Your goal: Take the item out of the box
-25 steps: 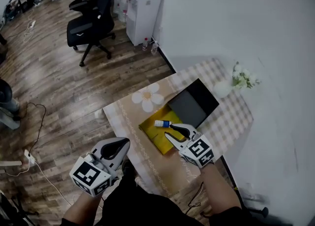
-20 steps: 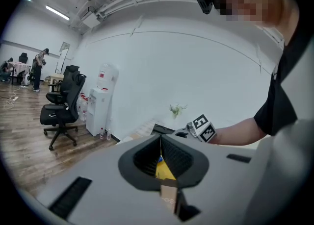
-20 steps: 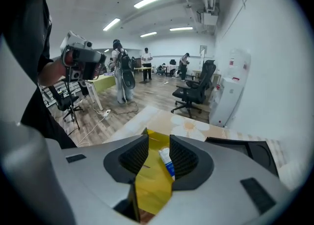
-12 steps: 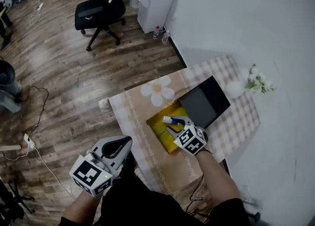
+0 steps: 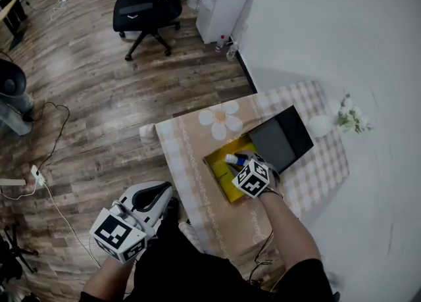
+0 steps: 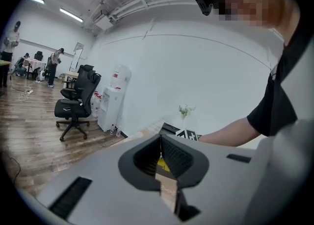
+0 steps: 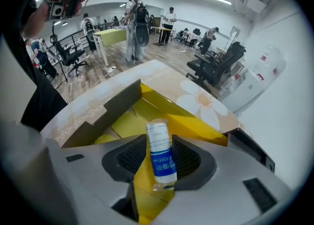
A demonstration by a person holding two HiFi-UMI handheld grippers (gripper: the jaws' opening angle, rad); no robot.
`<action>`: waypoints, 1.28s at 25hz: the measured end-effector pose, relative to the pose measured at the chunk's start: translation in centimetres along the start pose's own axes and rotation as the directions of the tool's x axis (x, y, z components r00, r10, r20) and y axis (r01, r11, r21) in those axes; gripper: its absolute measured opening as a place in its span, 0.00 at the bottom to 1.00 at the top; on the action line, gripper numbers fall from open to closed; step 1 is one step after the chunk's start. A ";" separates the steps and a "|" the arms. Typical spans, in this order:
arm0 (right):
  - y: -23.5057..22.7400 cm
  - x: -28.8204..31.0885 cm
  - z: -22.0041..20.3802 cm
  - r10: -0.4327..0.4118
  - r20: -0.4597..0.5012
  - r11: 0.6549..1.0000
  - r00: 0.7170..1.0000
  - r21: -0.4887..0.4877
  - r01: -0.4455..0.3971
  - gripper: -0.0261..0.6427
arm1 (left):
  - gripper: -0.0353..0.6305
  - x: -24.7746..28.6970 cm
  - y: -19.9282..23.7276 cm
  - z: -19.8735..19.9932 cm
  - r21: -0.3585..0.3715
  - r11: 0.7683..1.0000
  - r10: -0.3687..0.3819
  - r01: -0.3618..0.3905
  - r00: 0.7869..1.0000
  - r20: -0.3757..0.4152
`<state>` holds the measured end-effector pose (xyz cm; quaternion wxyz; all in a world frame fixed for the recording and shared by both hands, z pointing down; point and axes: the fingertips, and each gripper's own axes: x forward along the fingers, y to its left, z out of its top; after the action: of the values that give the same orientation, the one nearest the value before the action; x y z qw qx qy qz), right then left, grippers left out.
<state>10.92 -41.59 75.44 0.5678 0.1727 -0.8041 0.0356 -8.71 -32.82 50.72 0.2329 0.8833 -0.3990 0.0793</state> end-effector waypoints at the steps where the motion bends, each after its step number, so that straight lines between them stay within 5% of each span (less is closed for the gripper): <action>1: -0.1 0.2 -0.2 -0.004 -0.016 1.000 1.000 -0.005 0.004 0.25 | 0.08 -0.4 0.0 0.0 -0.002 1.000 0.007 -0.007 1.000 0.003; 8: 0.8 -0.5 0.0 -0.036 -0.029 0.998 0.999 -0.042 0.035 0.24 | 0.08 -2.5 -0.8 -0.1 0.010 1.000 0.022 -0.023 0.999 0.031; 18: 1.8 -7.8 1.6 -0.100 0.144 0.989 0.985 0.127 0.081 0.24 | 0.08 -3.5 -5.3 1.3 0.061 0.998 -0.028 0.025 0.998 0.058; 32: 6.9 -21.9 7.1 -0.182 0.460 0.975 0.869 0.198 0.099 0.24 | 0.08 -3.2 -12.4 3.7 0.183 0.973 -0.159 0.144 0.985 0.068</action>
<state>8.85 -31.75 53.59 0.3375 0.2815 -0.8981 0.0184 -1.81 -25.37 42.15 0.1422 0.9309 -0.3311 0.0598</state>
